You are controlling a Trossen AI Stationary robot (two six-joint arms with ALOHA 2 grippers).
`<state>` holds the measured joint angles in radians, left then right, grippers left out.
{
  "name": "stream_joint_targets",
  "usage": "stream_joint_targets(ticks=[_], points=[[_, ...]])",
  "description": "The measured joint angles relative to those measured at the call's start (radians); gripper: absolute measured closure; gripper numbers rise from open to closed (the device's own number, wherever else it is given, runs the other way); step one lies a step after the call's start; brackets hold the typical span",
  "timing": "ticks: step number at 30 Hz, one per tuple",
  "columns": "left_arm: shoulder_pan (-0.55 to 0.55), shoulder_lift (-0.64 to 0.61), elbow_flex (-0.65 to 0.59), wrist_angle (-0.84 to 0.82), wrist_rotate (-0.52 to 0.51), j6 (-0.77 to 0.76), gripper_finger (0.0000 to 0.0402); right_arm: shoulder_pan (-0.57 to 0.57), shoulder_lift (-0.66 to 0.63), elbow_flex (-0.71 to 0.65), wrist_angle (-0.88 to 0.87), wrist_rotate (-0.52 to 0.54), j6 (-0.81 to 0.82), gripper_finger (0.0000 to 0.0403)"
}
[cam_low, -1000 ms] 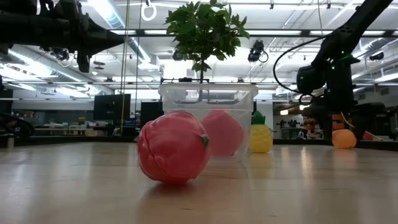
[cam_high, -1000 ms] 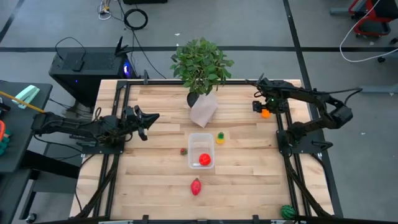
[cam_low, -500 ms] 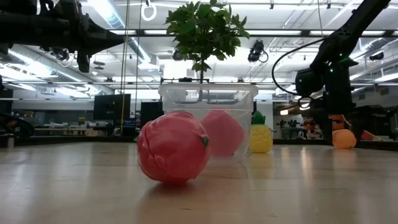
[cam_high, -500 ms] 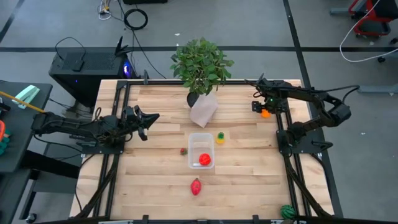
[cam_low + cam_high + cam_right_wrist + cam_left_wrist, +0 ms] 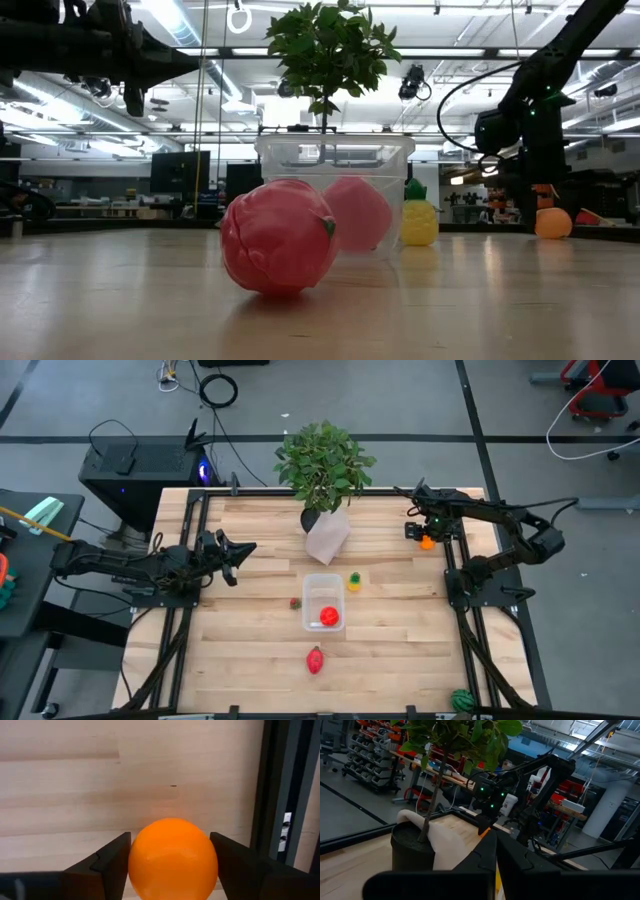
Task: Pick and placing Produce into tupperware
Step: Put the orange into the transparent bin
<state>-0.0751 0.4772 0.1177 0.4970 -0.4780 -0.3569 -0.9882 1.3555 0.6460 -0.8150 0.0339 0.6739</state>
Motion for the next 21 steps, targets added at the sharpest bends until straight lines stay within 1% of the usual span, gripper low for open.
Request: stream_joint_targets(ticks=[4,7,10,12,15,17,21], points=[[0.0,0.0,0.0,0.0,0.0,0.0,0.0394,0.0,-0.04,0.0,-0.007,-0.022,-0.019,0.0133],[0.0,0.0,0.0,0.0,0.0,0.0,0.0393,0.0,-0.097,0.004,-0.047,-0.038,-0.022,0.0134],[0.0,0.0,0.0,0.0,0.0,0.0,0.0383,0.007,-0.174,0.037,-0.115,-0.047,-0.05,0.014],[0.0,0.0,0.0,0.0,0.0,0.0,0.0377,0.019,-0.234,0.07,-0.163,-0.063,-0.065,0.0141],[0.0,0.0,0.0,0.0,0.0,0.0,0.0372,0.058,-0.335,0.137,-0.226,-0.126,-0.072,0.014],[0.0,0.0,0.0,0.0,0.0,0.0,0.0371,0.1,-0.398,0.193,-0.272,-0.161,-0.071,0.0137],[0.0,0.0,0.0,0.0,0.0,0.0,0.0378,0.199,-0.498,0.326,-0.346,-0.179,-0.022,0.0137]])
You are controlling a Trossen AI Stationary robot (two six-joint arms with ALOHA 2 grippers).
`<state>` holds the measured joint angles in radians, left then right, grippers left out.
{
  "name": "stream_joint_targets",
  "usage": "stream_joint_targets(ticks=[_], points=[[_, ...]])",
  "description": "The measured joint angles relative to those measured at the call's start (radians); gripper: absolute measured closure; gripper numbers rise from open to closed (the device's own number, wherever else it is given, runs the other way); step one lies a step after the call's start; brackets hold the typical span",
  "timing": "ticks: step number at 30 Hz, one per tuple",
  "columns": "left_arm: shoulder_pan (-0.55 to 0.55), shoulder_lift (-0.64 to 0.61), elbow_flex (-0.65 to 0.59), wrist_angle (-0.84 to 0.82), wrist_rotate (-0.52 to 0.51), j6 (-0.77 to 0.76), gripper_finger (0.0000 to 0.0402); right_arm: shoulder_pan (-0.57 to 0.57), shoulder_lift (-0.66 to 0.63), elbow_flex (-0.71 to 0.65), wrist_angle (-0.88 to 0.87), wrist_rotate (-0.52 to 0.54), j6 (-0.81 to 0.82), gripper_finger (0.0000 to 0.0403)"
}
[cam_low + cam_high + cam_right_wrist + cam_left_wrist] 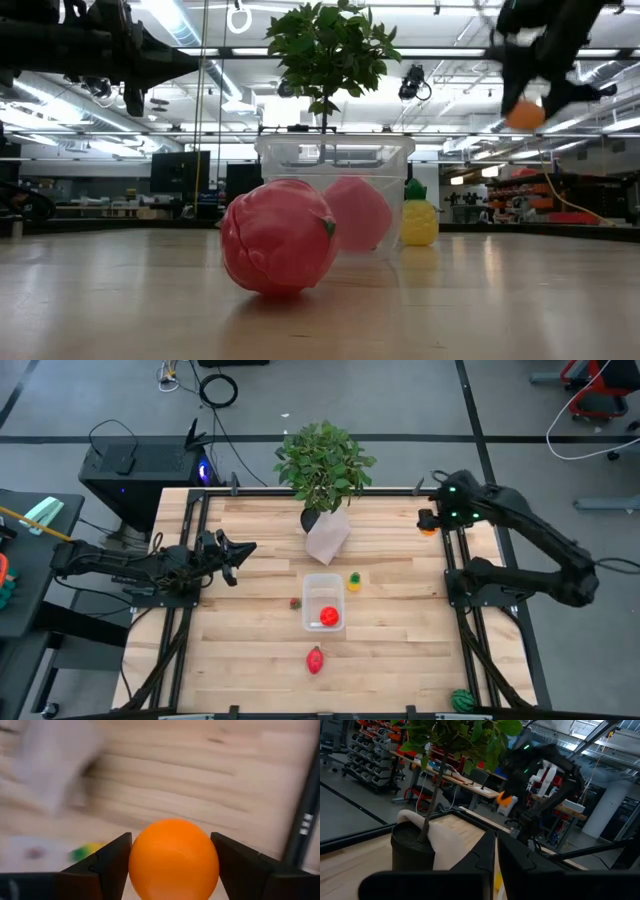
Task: Pick and placing Produce into tupperware
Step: Put the orange into the transparent bin
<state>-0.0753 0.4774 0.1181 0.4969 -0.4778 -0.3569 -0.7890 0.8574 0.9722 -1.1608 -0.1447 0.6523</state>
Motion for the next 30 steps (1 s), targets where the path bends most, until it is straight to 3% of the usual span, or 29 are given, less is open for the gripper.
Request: stream_joint_targets(ticks=[5,10,20,30], points=[[0.0,0.0,0.0,0.0,0.0,0.0,0.0388,0.132,-0.039,0.157,-0.005,-0.029,0.056,0.0138],[0.0,0.0,0.0,0.0,0.0,0.0,0.0386,0.276,0.016,0.247,0.113,-0.037,0.088,0.0138],[-0.001,0.0,0.0,0.0,0.0,0.0,0.038,0.572,0.243,0.258,0.531,-0.128,0.062,0.0138],[-0.001,0.0,0.0,0.0,0.0,0.001,0.0384,0.737,0.399,0.258,0.759,-0.153,-0.055,0.0138]])
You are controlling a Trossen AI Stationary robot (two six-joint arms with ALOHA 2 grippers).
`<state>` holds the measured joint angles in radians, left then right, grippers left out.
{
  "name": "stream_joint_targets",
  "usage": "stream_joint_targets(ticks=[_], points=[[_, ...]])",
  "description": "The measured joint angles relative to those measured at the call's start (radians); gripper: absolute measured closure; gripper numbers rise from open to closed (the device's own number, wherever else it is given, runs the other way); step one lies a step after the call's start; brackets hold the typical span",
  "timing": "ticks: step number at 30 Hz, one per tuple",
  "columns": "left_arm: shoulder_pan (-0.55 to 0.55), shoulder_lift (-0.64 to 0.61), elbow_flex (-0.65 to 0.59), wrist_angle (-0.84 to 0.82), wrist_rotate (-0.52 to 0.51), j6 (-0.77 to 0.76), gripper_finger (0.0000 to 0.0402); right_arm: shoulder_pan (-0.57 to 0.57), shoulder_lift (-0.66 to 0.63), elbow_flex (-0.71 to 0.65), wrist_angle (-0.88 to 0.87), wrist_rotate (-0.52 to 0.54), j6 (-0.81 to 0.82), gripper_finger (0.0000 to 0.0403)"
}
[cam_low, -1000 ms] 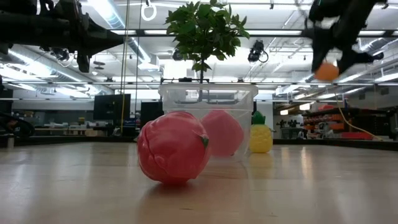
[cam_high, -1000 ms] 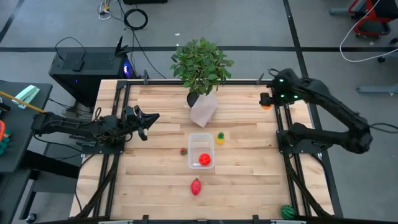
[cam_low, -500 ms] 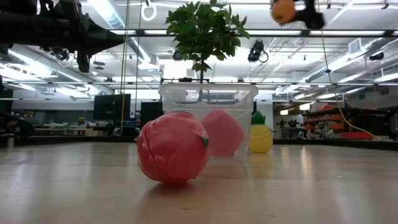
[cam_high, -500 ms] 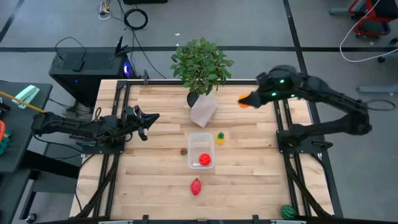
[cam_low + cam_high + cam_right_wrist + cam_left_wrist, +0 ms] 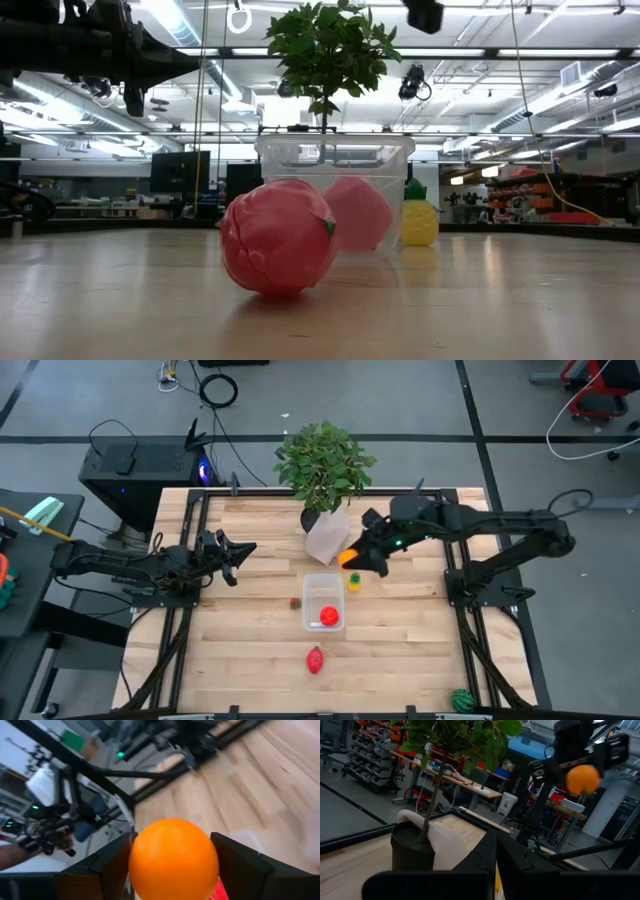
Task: Pick and placing Produce into tupperware
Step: Put the orange into the transparent bin
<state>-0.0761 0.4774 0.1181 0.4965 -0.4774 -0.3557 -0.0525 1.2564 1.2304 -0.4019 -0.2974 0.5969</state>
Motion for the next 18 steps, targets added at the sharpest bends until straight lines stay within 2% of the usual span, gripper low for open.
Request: stream_joint_targets(ticks=[3,10,18], points=[[0.0,0.0,0.0,0.0,0.0,0.0,0.0378,0.032,0.038,0.002,0.099,0.0,0.001,0.0139],[0.0,0.0,0.0,0.0,0.023,0.0,0.0376,0.082,0.187,0.159,0.084,0.042,-0.073,0.0138],[0.0,0.0,0.0,0.0,0.056,0.0,0.0385,0.087,0.398,0.382,-0.154,0.095,-0.189,0.0138]])
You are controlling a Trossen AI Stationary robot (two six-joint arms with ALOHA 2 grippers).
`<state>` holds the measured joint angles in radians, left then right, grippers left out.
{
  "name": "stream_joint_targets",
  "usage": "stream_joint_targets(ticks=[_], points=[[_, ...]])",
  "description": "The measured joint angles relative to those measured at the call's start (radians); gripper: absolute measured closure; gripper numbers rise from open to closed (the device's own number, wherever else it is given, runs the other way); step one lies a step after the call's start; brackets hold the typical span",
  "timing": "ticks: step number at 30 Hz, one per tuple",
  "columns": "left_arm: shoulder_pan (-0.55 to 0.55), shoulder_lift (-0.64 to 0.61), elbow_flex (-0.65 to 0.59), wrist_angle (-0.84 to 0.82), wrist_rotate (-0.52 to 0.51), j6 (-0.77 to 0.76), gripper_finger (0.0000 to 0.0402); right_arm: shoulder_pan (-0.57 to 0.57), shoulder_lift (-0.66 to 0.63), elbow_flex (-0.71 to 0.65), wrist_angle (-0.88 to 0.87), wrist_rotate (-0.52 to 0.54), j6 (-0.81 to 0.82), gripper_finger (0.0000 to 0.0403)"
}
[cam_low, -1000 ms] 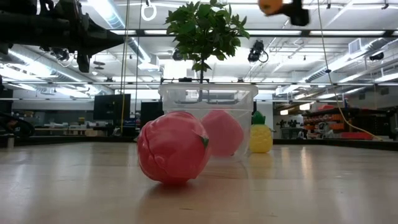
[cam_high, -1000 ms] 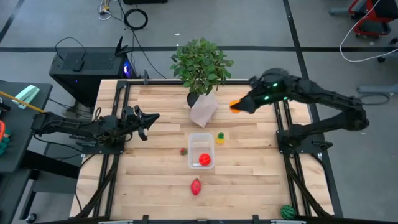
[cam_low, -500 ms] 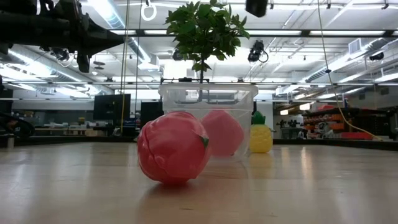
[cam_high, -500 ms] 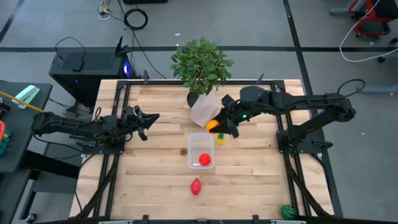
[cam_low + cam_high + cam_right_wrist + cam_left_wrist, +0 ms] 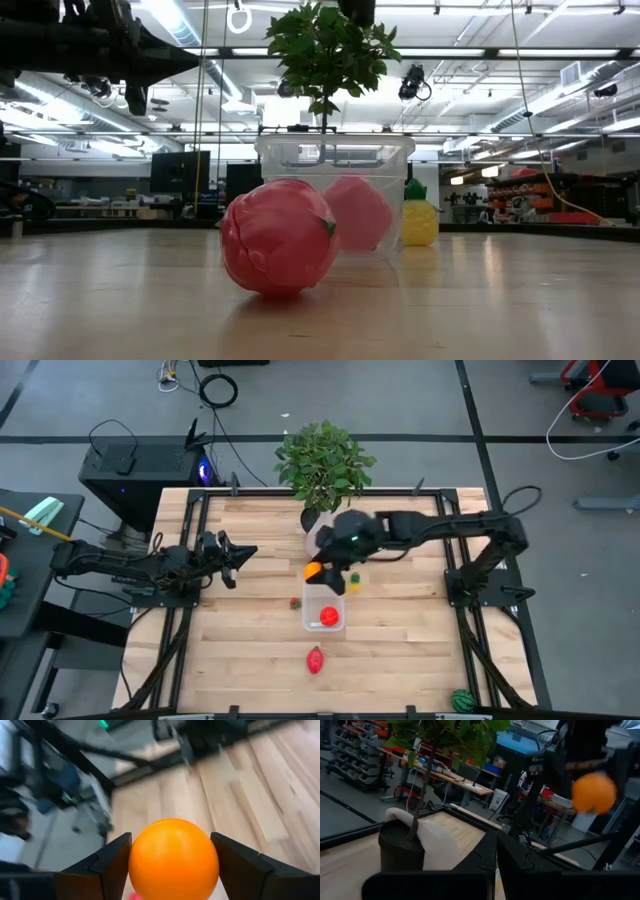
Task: Pick and placing Produce into tupperware
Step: Put the orange into the transparent bin
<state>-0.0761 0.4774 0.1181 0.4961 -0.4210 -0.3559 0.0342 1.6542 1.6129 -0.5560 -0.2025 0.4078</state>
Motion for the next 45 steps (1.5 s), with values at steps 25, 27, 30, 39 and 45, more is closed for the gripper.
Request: stream_joint_targets(ticks=[25,27,30,39,45], points=[[0.0,0.0,0.0,0.0,0.0,0.001,0.038,0.067,0.317,0.049,-0.339,0.15,-0.102,0.0138],[0.0,0.0,0.0,0.0,0.0,0.001,0.0376,0.067,0.334,0.049,-0.341,0.15,-0.109,0.0137],[0.0,0.0,0.0,-0.001,0.0,0.001,0.0373,0.061,0.359,0.049,-0.341,0.15,-0.12,0.0137],[0.0,0.0,0.0,-0.001,0.0,0.001,0.0383,0.048,0.406,0.048,-0.344,0.163,-0.15,0.0137],[0.0,0.0,0.0,-0.009,0.0,0.001,0.0383,0.039,0.409,0.048,-0.348,0.175,-0.15,0.0137]])
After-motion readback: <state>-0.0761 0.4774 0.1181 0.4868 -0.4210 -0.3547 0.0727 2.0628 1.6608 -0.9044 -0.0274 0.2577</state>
